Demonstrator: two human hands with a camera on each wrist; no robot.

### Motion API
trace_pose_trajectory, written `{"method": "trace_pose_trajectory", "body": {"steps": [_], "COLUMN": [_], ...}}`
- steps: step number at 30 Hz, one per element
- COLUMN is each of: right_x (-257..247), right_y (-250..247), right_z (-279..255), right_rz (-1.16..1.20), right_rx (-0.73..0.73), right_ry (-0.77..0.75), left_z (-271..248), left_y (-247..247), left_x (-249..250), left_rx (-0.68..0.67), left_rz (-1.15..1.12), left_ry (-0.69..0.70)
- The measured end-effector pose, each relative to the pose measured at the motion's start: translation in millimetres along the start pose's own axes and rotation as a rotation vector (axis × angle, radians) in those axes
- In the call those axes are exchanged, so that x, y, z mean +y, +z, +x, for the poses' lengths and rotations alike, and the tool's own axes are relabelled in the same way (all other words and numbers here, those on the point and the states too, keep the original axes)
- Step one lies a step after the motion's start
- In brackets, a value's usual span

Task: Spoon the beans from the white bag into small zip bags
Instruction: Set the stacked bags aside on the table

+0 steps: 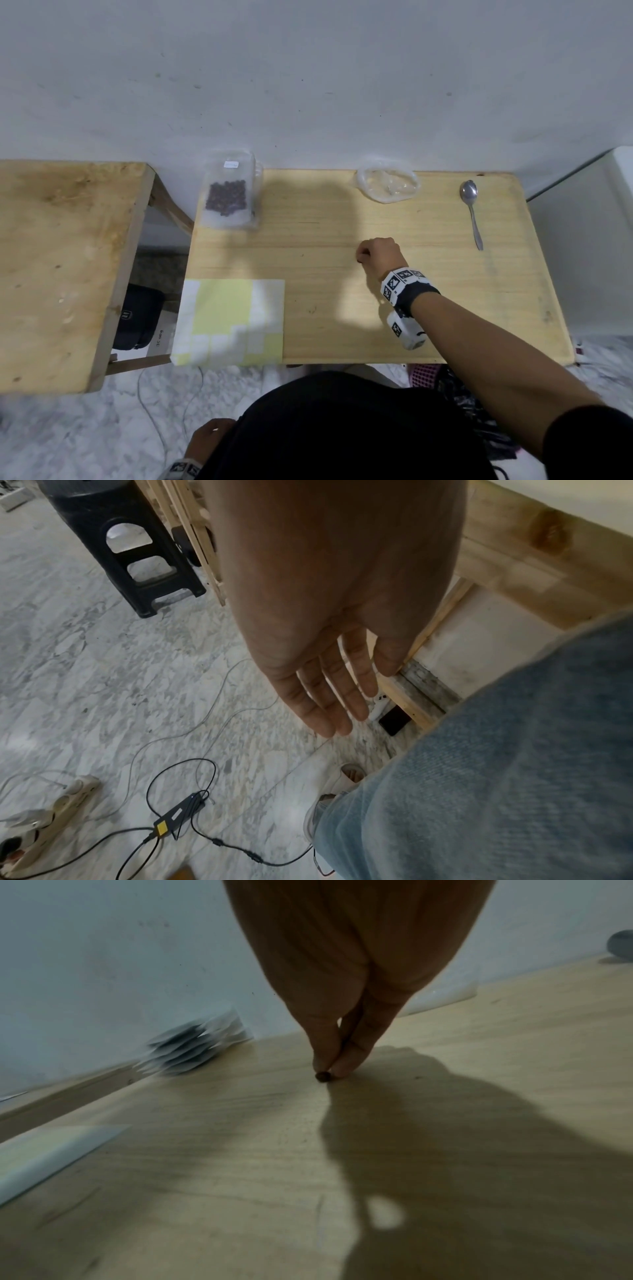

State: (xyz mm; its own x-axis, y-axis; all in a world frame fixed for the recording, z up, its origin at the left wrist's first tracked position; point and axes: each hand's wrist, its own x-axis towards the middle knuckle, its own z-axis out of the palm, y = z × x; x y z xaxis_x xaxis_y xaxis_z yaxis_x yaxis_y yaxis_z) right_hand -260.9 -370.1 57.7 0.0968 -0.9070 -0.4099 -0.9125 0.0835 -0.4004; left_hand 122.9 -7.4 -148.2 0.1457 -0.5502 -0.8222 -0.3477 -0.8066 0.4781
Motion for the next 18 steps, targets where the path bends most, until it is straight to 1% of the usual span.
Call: {"method": "trace_pose_trajectory", "body": {"steps": [3, 7, 10, 14, 16, 18], "right_x": [1, 2, 0, -10, -14, -14], "right_y": [6, 10, 12, 12, 9, 3], "right_z": [-7, -12, -15, -17, -16, -13], "right_rz": [0.048, 0.065, -0.033, -0.159, -0.172, -0.112], "right_rx": [0.021, 0.046, 0.031, 0.053, 0.04, 0.009], "right_ry": [-0.009, -0.028, -0.061, -0.064, -0.042, 0.014], "left_z": [3, -3, -5, -7, -5, -1], "left_y": [-9, -15, -18, -20, -21, -21], "left_x": [-2, -2, -2, 2, 4, 5], "left_rx": [0.025, -0.02, -0.033, -0.052, -0.068, -0.077], "left_rz": [0.037, 0.044, 0.029, 0.028, 0.018, 0.003], "left_ry": [-0.024, -0.029, -0.052, -0.06, -0.06, -0.055]}}
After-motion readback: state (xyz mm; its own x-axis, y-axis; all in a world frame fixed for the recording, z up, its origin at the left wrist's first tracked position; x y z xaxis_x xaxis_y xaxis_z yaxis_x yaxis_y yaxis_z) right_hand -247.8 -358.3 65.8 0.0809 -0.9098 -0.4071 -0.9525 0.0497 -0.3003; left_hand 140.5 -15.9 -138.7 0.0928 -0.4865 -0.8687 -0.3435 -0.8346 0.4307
